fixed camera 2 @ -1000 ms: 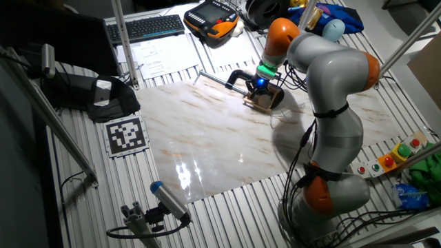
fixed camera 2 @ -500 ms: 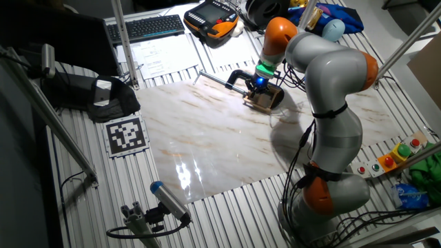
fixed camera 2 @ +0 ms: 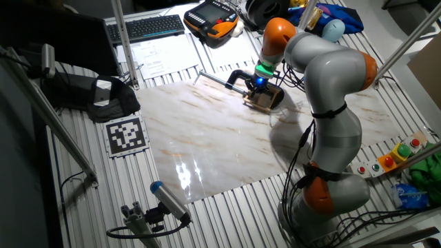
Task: Open a sliding window
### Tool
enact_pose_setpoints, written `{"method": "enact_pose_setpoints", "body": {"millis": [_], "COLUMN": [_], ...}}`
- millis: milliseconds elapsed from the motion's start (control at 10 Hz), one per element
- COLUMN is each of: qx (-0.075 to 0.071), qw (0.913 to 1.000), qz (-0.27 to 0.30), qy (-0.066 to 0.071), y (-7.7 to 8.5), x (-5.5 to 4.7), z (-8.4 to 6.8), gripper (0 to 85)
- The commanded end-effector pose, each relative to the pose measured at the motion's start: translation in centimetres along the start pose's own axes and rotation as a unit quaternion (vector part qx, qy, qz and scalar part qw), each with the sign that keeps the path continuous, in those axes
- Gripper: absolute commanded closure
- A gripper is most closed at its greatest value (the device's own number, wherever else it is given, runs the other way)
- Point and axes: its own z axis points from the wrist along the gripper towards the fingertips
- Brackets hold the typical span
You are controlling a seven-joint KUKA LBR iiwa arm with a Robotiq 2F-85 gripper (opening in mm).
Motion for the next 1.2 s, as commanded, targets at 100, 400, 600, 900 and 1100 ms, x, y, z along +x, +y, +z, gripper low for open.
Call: {"method": "enact_pose_setpoints", "body": {"millis": [100, 400, 600, 900, 1100], "qx": [0.001, 0.004, 0.004, 0.015, 0.019], "qw": [1.0000, 1.0000, 1.0000, 0.9999, 0.9998], "qz": [-0.001, -0.002, -0.002, 0.001, 0.001], "qy": [0.000, -0.002, -0.002, -0.001, 0.002], "y": [0.0, -0.1, -0.1, -0.5, -1.2], "x": [-0.2, -0.6, -0.6, 0.2, 0.7], "z": [0.0, 0.0, 0.0, -1.4, -2.4], "gripper": [85.0, 85.0, 85.0, 85.0, 85.0]}}
